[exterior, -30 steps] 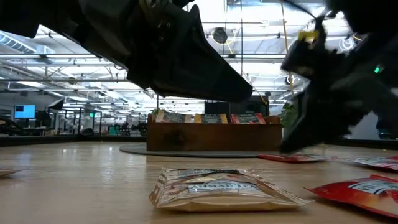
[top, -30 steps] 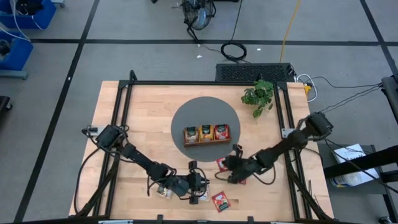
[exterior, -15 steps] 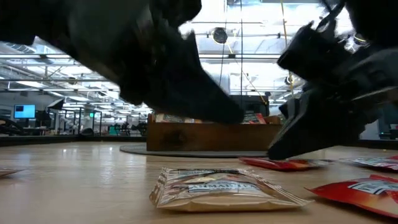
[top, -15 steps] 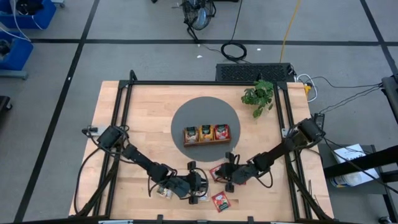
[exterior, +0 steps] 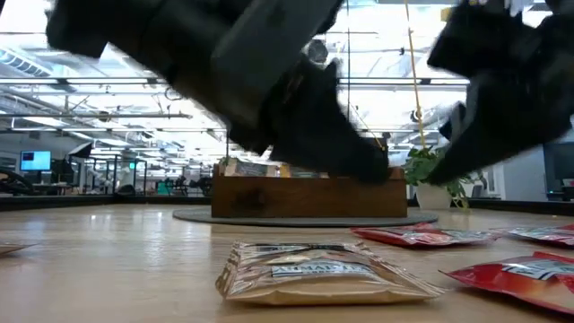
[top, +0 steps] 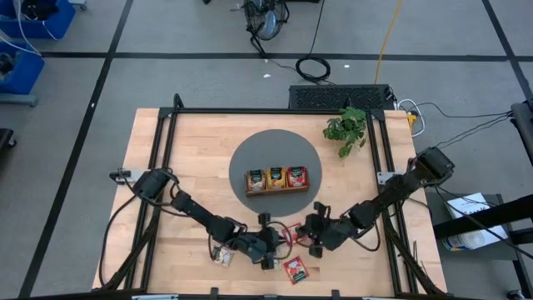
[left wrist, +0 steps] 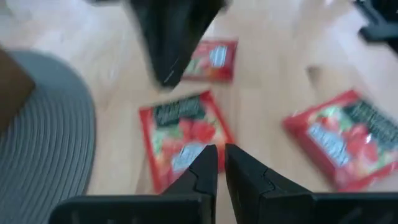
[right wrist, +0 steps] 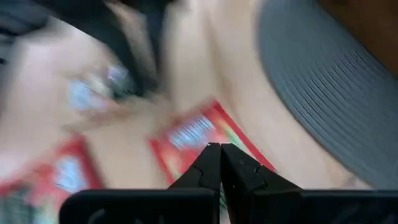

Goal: Pick & Place Tea
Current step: Put the strawberry tea sachet into the right compartment of the wooden organizer

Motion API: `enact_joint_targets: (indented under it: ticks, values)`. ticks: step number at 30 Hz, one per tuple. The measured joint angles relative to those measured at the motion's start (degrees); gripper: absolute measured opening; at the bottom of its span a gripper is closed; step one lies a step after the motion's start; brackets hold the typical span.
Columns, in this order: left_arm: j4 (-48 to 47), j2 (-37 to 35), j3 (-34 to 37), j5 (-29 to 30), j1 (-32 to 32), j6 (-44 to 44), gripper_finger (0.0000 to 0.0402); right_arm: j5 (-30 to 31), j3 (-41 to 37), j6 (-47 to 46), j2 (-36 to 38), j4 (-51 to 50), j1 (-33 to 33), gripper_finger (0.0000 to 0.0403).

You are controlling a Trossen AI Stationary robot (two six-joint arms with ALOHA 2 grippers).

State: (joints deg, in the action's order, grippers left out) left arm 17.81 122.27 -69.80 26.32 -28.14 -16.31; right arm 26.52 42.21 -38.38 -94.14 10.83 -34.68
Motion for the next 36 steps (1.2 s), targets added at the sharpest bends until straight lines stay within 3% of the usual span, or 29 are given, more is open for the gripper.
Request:
enact_joint_targets:
  ticks: [7,11,17,28,36]
  values:
    - [-9.9,2.5,-5.9,-1.4,1.3,1.0,0.0035,0.3,0.0,-11.1,0.0,-8.2,0.1,0.0000]
    - [-10.8,4.7,-8.0,-3.9,2.9,1.0,0.0035,-1.5,0.0,-13.2,-0.2,-10.3,0.2,0.0000]
    - [-10.1,6.4,-9.2,-5.8,4.1,1.2,0.0035,-3.6,-0.3,-10.8,-0.2,-9.1,-0.1,0.0024]
    - [-11.5,6.7,-9.2,-6.7,4.6,-0.3,0.0035,-9.8,-0.3,-19.1,-0.2,-9.3,1.4,0.0101]
    - [-9.1,8.0,-9.2,-6.7,5.6,-1.8,0.0035,-11.8,-3.1,-22.6,-0.1,-3.7,1.7,0.0104]
